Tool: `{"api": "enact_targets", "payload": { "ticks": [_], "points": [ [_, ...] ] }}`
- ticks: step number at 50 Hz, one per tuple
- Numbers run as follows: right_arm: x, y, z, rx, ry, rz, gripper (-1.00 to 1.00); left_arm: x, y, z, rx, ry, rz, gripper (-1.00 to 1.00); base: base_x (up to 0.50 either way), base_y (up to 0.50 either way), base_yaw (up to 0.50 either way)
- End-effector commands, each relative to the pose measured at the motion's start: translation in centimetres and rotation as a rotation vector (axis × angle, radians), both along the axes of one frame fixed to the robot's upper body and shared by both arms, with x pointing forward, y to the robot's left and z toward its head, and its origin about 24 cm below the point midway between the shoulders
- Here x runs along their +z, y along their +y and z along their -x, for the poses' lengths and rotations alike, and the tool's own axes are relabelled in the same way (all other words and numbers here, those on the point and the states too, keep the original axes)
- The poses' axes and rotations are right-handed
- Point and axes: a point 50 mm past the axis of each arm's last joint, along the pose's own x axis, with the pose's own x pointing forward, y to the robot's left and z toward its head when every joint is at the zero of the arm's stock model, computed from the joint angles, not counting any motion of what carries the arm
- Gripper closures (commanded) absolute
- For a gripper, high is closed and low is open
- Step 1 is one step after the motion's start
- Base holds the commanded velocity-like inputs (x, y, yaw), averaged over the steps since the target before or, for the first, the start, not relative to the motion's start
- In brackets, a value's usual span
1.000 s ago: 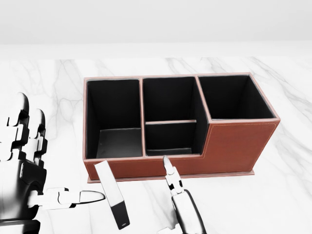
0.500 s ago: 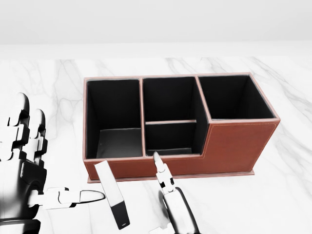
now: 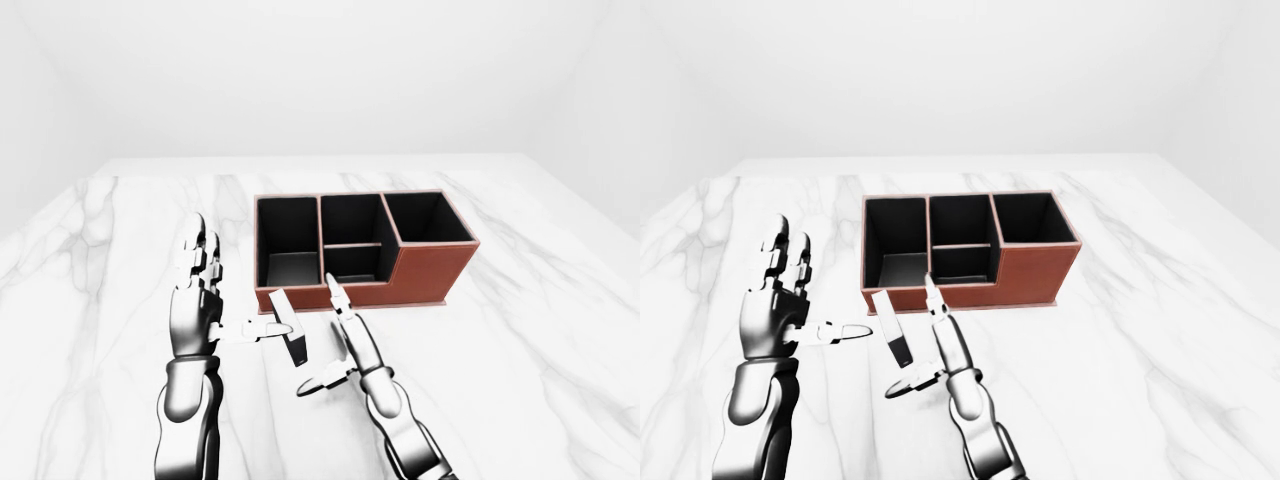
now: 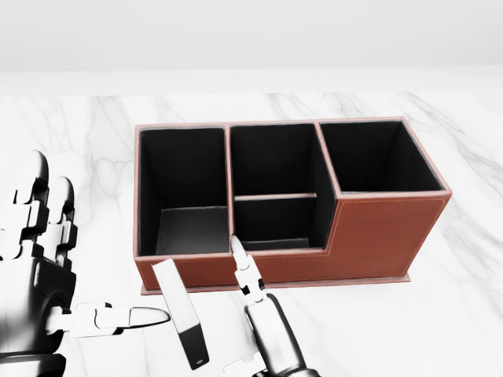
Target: Pick up the book and place it in the right compartment of the caddy.
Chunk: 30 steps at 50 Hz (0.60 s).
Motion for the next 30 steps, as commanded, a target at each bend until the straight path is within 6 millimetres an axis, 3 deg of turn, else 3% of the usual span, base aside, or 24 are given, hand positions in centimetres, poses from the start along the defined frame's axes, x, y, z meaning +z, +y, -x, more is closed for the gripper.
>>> {"api": "enact_targets", "payload": {
  "ticks": [1,30],
  "points": [
    [-0.1,0.5,-0.3,0.008,0.003,0.0,-1.0,-0.5,-0.1,0.0,-0.012,0.021,0.005,-1.0,0.0,0.0,0.0],
    [-1.5,1.9,-1.2,0.013,0.066,0.019,-1.0,-0.3,-0.1,0.0,-0.017,0.015,0.004,-1.0,0.0,0.0,0.0]
  ]
}}
